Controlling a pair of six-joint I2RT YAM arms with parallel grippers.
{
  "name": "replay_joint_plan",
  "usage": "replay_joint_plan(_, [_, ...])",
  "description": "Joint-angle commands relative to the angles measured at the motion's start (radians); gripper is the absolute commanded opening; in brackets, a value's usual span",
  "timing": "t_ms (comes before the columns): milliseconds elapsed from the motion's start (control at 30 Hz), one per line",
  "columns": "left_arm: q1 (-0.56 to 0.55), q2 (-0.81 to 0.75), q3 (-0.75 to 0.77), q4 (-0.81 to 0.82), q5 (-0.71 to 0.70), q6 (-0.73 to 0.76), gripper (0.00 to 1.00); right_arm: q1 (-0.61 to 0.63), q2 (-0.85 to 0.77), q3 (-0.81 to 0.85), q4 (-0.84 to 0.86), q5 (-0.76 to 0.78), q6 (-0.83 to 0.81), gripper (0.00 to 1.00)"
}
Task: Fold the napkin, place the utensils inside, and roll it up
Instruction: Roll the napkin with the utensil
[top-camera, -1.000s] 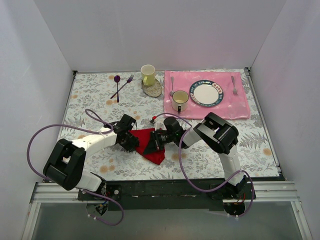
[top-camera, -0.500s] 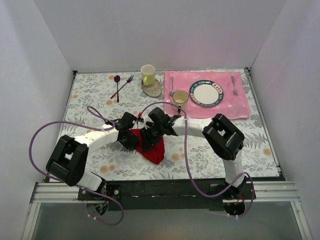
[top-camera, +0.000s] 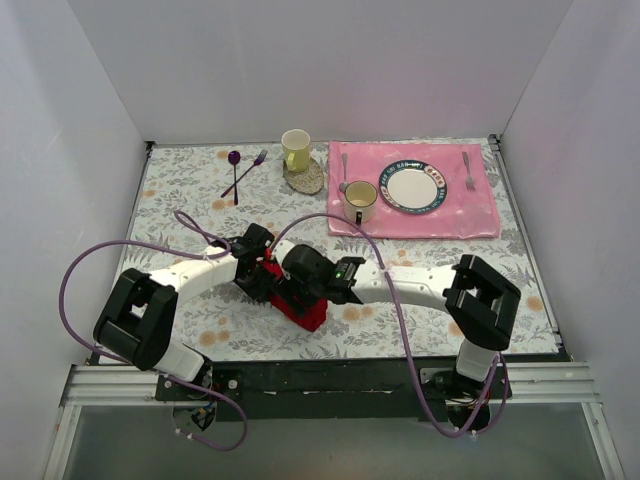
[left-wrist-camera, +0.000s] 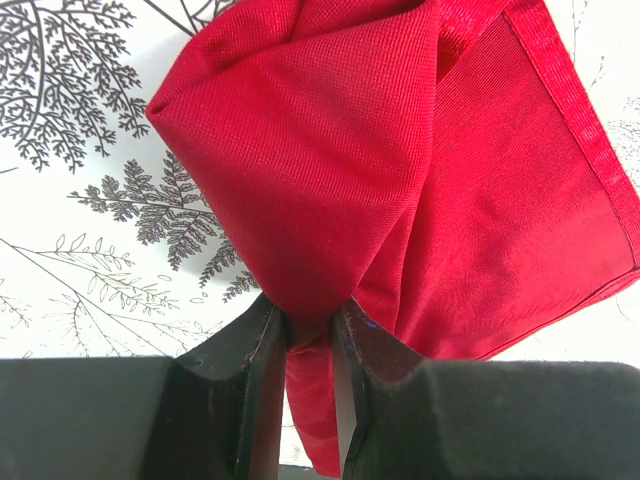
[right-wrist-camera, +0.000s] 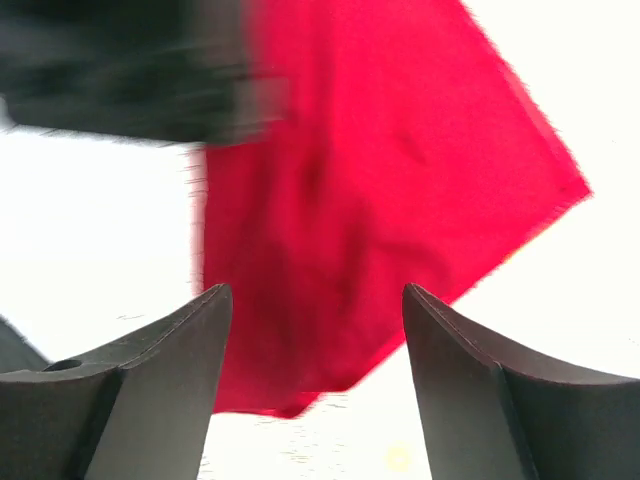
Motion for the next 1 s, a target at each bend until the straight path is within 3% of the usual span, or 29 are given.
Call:
replay_joint_plan(0, [-0.008,0.010,-0.007,-0.058,-0.037,-0.003,0.00,0.083,-0.077,-0.048,0.212,-0.037,-0.096,0.73])
replay_joint_plan(167, [-0.009,-0.005,-0.010,-0.051,-0.034,-0.009,0.00,0.089,-0.150,-0.191,0.410,-0.096,-0.098,0.68])
replay_joint_plan(567, [-0.008,-0.007,0.004,-0.067,-0.027,-0.019,0.00,0.104,-0.018,-0.175,0.410,-0.107,-0.142,0.56])
replay_joint_plan(767, [-0.009,-0.008,0.004,-0.067,-0.015,-0.019,0.00,0.121,0.022,-0.184,0.403,-0.041,-0.162,0.62])
replay_joint_plan(967, [-0.008,-0.016,0.004,-0.065,0.002,-0.020,0.00,0.161,0.074,-0.185,0.387,0.050,-0.201,0.61])
